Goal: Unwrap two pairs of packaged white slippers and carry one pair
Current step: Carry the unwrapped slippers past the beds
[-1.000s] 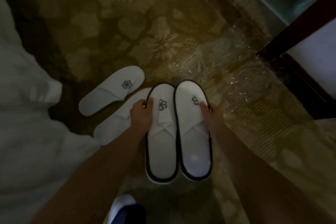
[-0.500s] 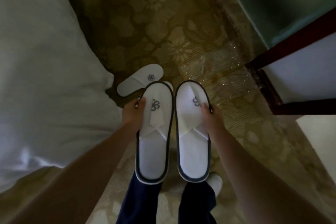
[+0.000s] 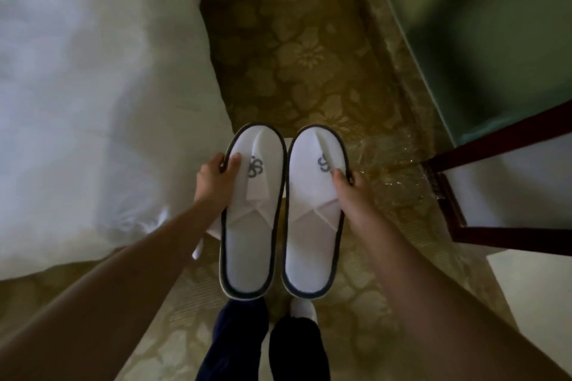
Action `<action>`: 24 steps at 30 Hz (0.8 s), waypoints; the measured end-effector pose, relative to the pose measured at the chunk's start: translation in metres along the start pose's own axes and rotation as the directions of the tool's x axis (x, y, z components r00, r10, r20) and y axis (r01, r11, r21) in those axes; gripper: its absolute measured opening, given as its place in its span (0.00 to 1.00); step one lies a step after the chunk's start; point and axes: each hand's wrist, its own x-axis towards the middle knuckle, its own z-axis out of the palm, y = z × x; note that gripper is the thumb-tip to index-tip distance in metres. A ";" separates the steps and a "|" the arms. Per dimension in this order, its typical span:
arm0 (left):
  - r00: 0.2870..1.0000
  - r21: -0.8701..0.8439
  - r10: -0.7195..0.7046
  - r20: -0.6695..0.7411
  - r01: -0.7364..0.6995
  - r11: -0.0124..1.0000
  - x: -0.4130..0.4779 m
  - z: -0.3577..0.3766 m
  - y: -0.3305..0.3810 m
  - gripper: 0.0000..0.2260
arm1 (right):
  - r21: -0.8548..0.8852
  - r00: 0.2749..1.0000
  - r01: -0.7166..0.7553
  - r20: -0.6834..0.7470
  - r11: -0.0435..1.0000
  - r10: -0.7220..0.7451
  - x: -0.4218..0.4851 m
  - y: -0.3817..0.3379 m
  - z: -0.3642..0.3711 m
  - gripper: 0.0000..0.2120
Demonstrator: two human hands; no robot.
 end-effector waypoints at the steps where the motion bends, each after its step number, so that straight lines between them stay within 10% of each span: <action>1: 1.000 -0.020 -0.009 -0.020 0.009 1.000 -0.007 -0.006 -0.001 0.15 | 0.001 1.000 0.006 0.016 1.000 -0.006 -0.009 -0.002 0.000 0.19; 24: 0.892 -0.371 -0.367 -0.264 0.258 0.892 -0.150 -0.141 -0.186 0.19 | -0.208 0.936 0.016 0.346 0.978 0.058 -0.161 0.028 0.151 0.24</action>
